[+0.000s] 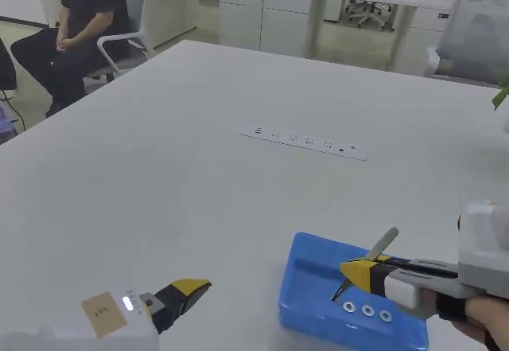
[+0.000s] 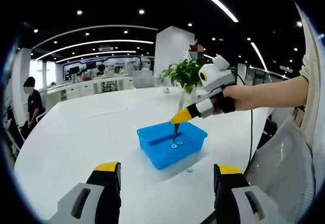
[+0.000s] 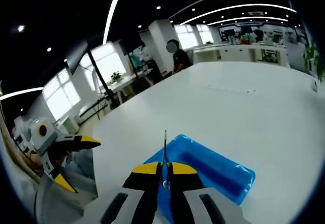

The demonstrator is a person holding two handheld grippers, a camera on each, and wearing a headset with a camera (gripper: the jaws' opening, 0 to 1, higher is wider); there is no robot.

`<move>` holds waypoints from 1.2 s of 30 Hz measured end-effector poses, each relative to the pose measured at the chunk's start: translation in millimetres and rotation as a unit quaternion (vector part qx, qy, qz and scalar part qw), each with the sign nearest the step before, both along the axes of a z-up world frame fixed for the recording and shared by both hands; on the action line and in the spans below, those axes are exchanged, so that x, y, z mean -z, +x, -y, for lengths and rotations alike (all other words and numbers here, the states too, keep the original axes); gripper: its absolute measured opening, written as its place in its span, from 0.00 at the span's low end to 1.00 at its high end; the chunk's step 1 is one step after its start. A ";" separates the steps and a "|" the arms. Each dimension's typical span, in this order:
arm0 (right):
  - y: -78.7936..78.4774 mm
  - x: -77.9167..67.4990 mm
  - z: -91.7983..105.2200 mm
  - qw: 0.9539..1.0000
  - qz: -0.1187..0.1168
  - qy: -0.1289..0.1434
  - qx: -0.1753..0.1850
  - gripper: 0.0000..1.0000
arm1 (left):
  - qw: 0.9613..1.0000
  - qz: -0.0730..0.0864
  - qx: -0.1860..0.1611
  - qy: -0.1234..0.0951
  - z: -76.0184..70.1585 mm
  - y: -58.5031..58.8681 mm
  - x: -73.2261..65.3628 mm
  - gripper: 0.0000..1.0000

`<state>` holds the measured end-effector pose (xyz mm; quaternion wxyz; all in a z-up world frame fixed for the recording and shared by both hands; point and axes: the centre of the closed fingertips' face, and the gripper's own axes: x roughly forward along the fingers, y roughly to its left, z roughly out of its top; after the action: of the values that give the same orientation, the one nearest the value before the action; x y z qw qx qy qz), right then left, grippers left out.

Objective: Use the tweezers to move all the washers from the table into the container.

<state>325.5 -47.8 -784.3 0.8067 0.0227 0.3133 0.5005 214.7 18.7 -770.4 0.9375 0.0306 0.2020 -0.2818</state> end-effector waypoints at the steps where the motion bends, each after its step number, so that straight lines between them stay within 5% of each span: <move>1: 1.4 1.5 -0.2 1.000 -0.001 -0.001 0.002 0.03 | 1.000 -0.001 0.000 0.000 0.1 0.0 0.2 0.75; 20: 20.7 37.1 -4.3 0.998 0.002 -0.055 -0.009 0.03 | 1.000 -0.002 0.003 -0.003 0.6 -0.1 0.2 0.75; 28: 24.0 43.7 -6.1 0.997 0.023 -0.073 -0.023 0.03 | 1.000 -0.004 0.005 -0.002 1.0 -0.8 1.1 0.75; 36: 22.9 45.0 -5.5 0.997 0.016 -0.068 -0.019 0.04 | 1.000 -0.004 0.005 -0.004 1.4 -0.4 1.3 0.75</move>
<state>348.4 -42.3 -829.4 0.8018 -0.0462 0.3345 0.4930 214.3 17.3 -771.7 0.9352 0.0271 0.2048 -0.2877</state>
